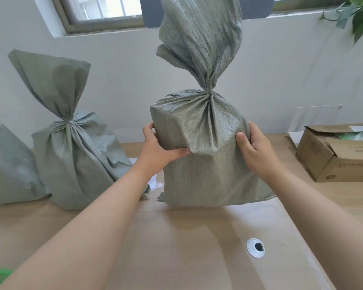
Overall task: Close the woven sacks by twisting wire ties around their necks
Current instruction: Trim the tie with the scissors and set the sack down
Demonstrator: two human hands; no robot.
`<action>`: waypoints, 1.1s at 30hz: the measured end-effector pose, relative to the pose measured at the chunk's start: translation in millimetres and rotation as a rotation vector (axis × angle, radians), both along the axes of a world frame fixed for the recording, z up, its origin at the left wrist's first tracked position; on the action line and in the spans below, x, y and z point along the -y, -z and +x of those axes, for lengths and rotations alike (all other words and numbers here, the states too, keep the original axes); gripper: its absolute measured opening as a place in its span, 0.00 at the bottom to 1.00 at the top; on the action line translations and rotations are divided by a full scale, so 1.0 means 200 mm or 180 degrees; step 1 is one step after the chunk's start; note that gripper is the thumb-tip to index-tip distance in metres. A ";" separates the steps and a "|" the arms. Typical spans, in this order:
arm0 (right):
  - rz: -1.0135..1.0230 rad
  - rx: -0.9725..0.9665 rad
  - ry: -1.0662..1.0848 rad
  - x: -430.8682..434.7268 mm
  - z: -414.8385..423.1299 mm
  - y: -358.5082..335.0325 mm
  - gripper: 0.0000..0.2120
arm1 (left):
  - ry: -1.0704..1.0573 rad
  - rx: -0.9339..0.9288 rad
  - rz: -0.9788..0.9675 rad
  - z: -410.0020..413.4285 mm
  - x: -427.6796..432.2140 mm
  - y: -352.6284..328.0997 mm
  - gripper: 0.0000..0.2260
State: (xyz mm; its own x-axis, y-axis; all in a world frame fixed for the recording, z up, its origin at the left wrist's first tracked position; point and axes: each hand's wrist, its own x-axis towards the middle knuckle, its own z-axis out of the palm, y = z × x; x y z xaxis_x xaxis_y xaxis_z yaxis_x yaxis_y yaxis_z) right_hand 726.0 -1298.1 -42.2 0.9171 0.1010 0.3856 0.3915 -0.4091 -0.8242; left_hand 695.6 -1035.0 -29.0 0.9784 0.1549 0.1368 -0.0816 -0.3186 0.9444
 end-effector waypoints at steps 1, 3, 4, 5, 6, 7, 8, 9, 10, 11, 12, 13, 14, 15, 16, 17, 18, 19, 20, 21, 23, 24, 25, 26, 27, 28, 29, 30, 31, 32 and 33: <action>-0.0013 -0.0004 -0.0005 -0.01 0.03 0.01 0.16 | -0.0027 0.0005 -0.0006 0.03 -0.01 0.02 0.47; -0.0064 -0.0011 -0.0019 -0.03 0.10 0.04 0.19 | -0.0070 0.0007 -0.0019 0.09 -0.03 0.07 0.45; -0.0107 -0.0021 -0.0044 -0.04 0.13 0.06 0.19 | -0.0073 -0.0013 -0.0029 0.12 -0.04 0.09 0.45; -0.0153 -0.0050 -0.0087 -0.05 0.16 0.09 0.18 | -0.0061 -0.0049 -0.0042 0.13 -0.05 0.12 0.46; -0.0207 -0.0088 -0.0132 -0.05 0.18 0.11 0.17 | -0.0045 -0.0098 -0.0052 0.14 -0.06 0.15 0.47; -0.0266 -0.0135 -0.0175 -0.05 0.19 0.14 0.15 | -0.0032 -0.0156 -0.0047 0.15 -0.07 0.17 0.49; -0.0322 -0.0201 -0.0194 -0.05 0.20 0.16 0.14 | -0.0027 -0.0201 -0.0028 0.16 -0.07 0.20 0.51; -0.0350 -0.0263 -0.0202 -0.04 0.21 0.18 0.14 | -0.0031 -0.0233 0.0015 0.16 -0.07 0.23 0.51; -0.0360 -0.0307 -0.0188 -0.03 0.21 0.20 0.15 | -0.0027 -0.0236 0.0064 0.16 -0.07 0.24 0.50; -0.0349 -0.0335 -0.0169 -0.02 0.21 0.21 0.16 | -0.0012 -0.0235 0.0111 0.17 -0.07 0.25 0.50; -0.0353 -0.0362 -0.0152 -0.02 0.21 0.22 0.17 | 0.0012 -0.0237 0.0129 0.18 -0.06 0.25 0.50; -0.0374 -0.0379 -0.0148 -0.01 0.21 0.22 0.18 | 0.0045 -0.0261 0.0130 0.19 -0.06 0.25 0.50; -0.0407 -0.0409 -0.0153 -0.01 0.21 0.22 0.19 | 0.0072 -0.0287 0.0129 0.19 -0.07 0.25 0.51; -0.0408 -0.0453 -0.0157 0.00 0.21 0.21 0.18 | 0.0089 -0.0313 0.0133 0.20 -0.07 0.24 0.52; -0.0380 -0.0505 -0.0166 0.00 0.20 0.21 0.19 | 0.0087 -0.0319 0.0147 0.20 -0.07 0.24 0.53; -0.0339 -0.0518 -0.0182 0.00 0.19 0.20 0.23 | 0.0078 -0.0320 0.0167 0.20 -0.08 0.24 0.53; -0.0297 -0.0532 -0.0189 0.00 0.18 0.19 0.28 | 0.0057 -0.0301 0.0181 0.20 -0.08 0.24 0.54; -0.0249 -0.0563 -0.0197 0.00 0.18 0.18 0.33 | 0.0035 -0.0277 0.0191 0.19 -0.08 0.23 0.54; -0.0203 -0.0607 -0.0206 0.01 0.17 0.17 0.36 | 0.0004 -0.0253 0.0205 0.19 -0.08 0.24 0.54; -0.0174 -0.0628 -0.0205 0.01 0.17 0.17 0.36 | -0.0012 -0.0244 0.0217 0.18 -0.08 0.24 0.54; -0.0131 -0.0629 -0.0165 0.01 0.16 0.16 0.32 | -0.0002 -0.0245 0.0234 0.17 -0.08 0.24 0.55; -0.0109 -0.0644 -0.0146 0.01 0.15 0.15 0.30 | 0.0030 -0.0262 0.0224 0.17 -0.08 0.25 0.57; -0.0087 -0.0631 -0.0143 0.01 0.13 0.14 0.30 | 0.0038 -0.0267 0.0240 0.16 -0.07 0.26 0.59; -0.0076 -0.0623 -0.0144 0.01 0.12 0.14 0.29 | 0.0019 -0.0264 0.0261 0.15 -0.06 0.26 0.61; -0.0060 -0.0602 -0.0146 0.01 0.11 0.13 0.29 | -0.0011 -0.0243 0.0275 0.14 -0.05 0.25 0.62; -0.0036 -0.0587 -0.0137 0.01 0.10 0.12 0.29 | -0.0048 -0.0209 0.0288 0.13 -0.05 0.25 0.62; -0.0006 -0.0562 -0.0122 0.01 0.09 0.12 0.29 | -0.0085 -0.0181 0.0308 0.12 -0.04 0.25 0.62; -0.0019 -0.0558 -0.0097 0.02 0.07 0.11 0.29 | -0.0131 -0.0194 0.0356 0.10 -0.04 0.25 0.63; -0.0036 -0.0519 -0.0098 0.02 0.06 0.11 0.29 | -0.0154 -0.0219 0.0385 0.09 -0.04 0.25 0.64; -0.0054 -0.0506 -0.0098 0.02 0.05 0.10 0.30 | -0.0187 -0.0280 0.0403 0.08 -0.04 0.24 0.64; -0.0067 -0.0501 -0.0108 0.03 0.03 0.08 0.30 | -0.0212 -0.0328 0.0440 0.06 -0.05 0.24 0.65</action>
State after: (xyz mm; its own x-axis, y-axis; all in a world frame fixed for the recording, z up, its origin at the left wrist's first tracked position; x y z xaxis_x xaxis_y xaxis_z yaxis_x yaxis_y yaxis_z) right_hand 732.6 -1303.2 -59.0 0.9620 0.1395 0.2347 0.2720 -0.4157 -0.8679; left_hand 707.8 -1025.8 -76.2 0.9765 0.2066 0.0607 0.0391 -0.4473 0.8935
